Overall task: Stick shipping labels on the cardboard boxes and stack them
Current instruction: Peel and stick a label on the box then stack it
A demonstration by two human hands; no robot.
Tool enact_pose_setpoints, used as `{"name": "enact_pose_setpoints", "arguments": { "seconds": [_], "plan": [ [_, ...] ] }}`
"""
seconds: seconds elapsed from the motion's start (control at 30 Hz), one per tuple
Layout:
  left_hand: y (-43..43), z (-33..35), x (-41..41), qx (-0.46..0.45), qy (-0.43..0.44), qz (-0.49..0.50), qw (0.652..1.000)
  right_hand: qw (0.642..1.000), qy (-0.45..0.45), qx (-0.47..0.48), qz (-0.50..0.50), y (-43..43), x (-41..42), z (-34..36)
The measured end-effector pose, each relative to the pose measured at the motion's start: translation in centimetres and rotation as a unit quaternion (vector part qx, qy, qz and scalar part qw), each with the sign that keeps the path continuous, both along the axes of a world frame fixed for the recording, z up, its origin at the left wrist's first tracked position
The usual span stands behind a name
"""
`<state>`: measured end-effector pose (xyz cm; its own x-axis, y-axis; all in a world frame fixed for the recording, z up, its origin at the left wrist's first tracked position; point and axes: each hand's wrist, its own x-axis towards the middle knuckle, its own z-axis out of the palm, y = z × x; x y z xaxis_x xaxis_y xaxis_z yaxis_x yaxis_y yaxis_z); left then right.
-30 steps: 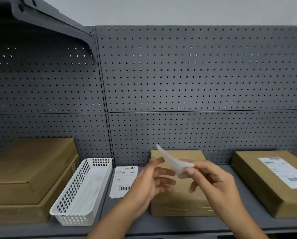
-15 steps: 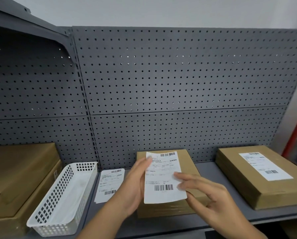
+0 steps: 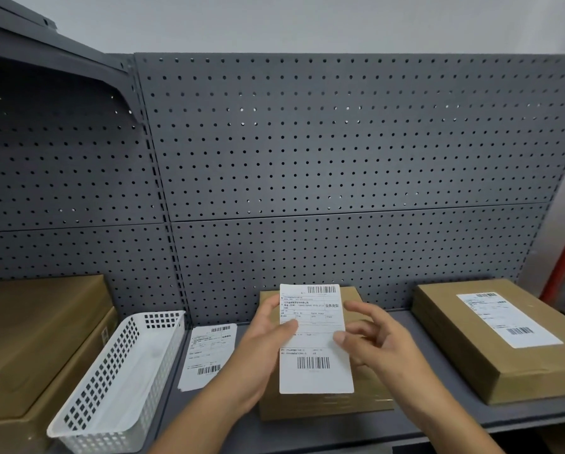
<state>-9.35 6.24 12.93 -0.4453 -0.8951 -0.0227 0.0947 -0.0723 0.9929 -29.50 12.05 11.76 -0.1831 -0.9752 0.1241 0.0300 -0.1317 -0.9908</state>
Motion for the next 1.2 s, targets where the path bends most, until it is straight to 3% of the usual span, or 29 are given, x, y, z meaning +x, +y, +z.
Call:
{"name": "enact_pose_setpoints", "arguments": {
  "seconds": [0.23,0.37,0.67,0.93,1.1,1.2],
  "plan": [
    [0.4,0.1,0.9,-0.08,-0.04,-0.044,0.995,0.997,0.014,-0.071,-0.019,-0.9,0.6,-0.3],
    [-0.6,-1.1,1.2,-0.139,-0.09,0.015,0.986,0.996,0.034,-0.084,-0.029,-1.2,0.5,-0.7],
    [-2.9,-1.6,0.7,-0.153,-0.123,0.08,0.977,0.994,0.092,-0.049,-0.044,-2.3,-2.0,-1.2],
    [-2.9,-2.1,-0.5,-0.125,-0.066,0.046,0.989,0.995,0.046,-0.08,-0.03,-3.7,-2.5,-0.9],
    [-3.4,-1.7,-1.0,-0.169,-0.038,0.11,0.979,0.995,0.039,-0.086,-0.023,-4.6,-2.7,-1.1],
    [-4.1,-1.7,-0.9,-0.162,-0.049,0.095,0.981,0.995,0.053,-0.079,-0.008,-5.1,-3.0,-1.3]
  ]
}}
